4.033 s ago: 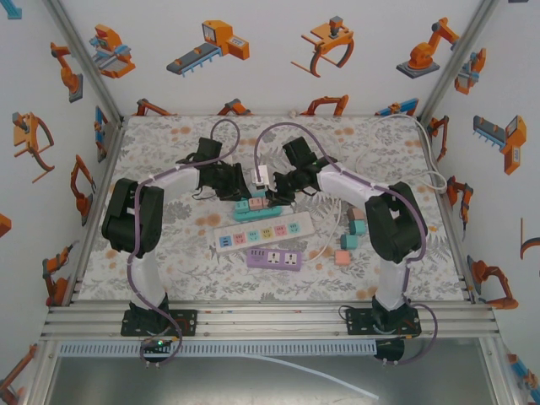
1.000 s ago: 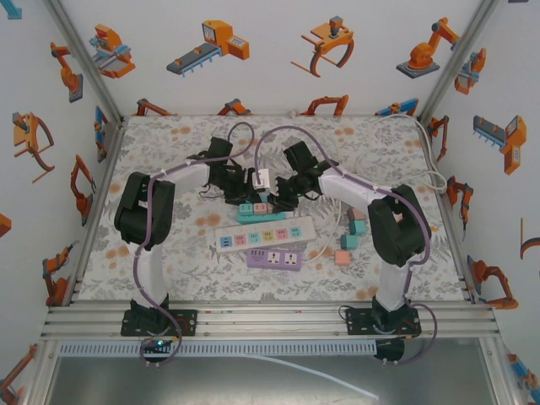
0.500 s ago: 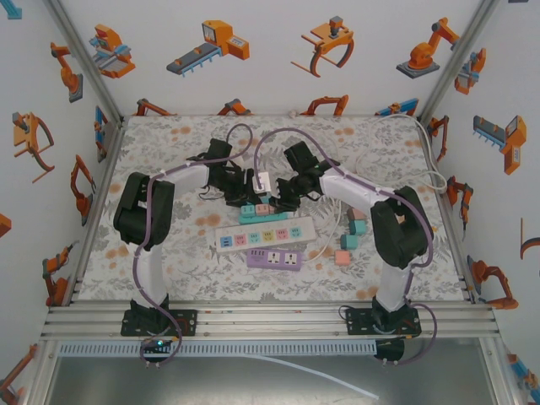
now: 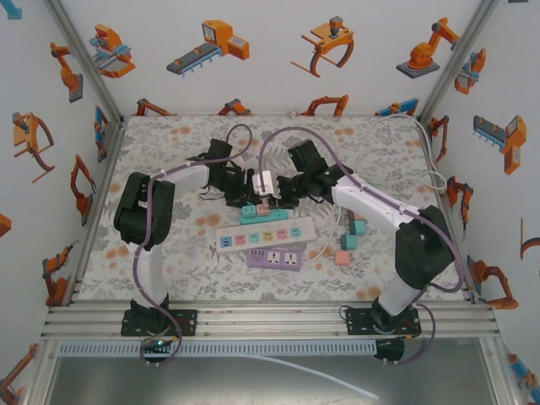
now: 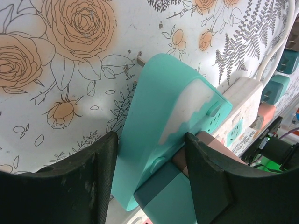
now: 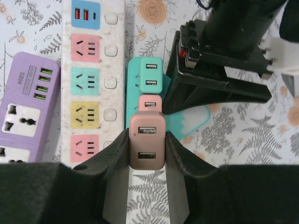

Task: Pull the plug off the socket

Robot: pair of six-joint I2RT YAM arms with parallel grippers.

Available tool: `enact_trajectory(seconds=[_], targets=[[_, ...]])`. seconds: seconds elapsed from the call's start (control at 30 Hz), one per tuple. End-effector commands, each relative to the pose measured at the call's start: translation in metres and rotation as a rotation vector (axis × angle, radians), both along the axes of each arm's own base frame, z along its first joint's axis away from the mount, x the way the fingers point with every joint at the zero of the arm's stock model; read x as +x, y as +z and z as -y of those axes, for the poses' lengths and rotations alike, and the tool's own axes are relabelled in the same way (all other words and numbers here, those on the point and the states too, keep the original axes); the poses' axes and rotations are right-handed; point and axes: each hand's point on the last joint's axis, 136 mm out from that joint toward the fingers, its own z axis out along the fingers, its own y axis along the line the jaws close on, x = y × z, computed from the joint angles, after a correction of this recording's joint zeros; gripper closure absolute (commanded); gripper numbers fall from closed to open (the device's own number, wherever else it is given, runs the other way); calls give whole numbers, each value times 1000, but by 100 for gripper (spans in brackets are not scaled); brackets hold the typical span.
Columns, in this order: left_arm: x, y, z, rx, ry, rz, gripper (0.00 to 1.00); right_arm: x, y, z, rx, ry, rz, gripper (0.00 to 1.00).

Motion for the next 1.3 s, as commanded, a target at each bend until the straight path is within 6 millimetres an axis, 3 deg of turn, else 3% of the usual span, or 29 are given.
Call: enact_trajectory(seconds=[0.0,0.17,0.23,0.37,0.53,0.73,0.87,0.97,1.13,1.27], targets=[[-28,-65,-62,348,38,-121,42,25,57,0,158,-270,-58,99],[20,3,-46,265,53,33,39,59,93,34,309,-750,-334,99],[34,35,-38,217,53,97,39,67,98,58,365,-904,-487,100],[42,100,-26,109,55,212,38,75,97,113,473,-1150,-788,100],[15,189,-11,-62,3,404,37,62,86,190,585,-1378,-956,100],[-56,265,14,-232,-211,653,33,36,47,289,712,-1682,-991,97],[-111,285,37,-276,-416,794,32,27,4,345,779,-1880,-1035,95],[-136,295,50,-332,-490,834,32,31,-24,374,815,-1957,-1069,95],[-151,292,60,-340,-532,845,21,64,-52,395,786,-1974,-1045,93],[-153,287,56,-311,-514,854,0,89,-74,405,770,-1976,-1045,92]])
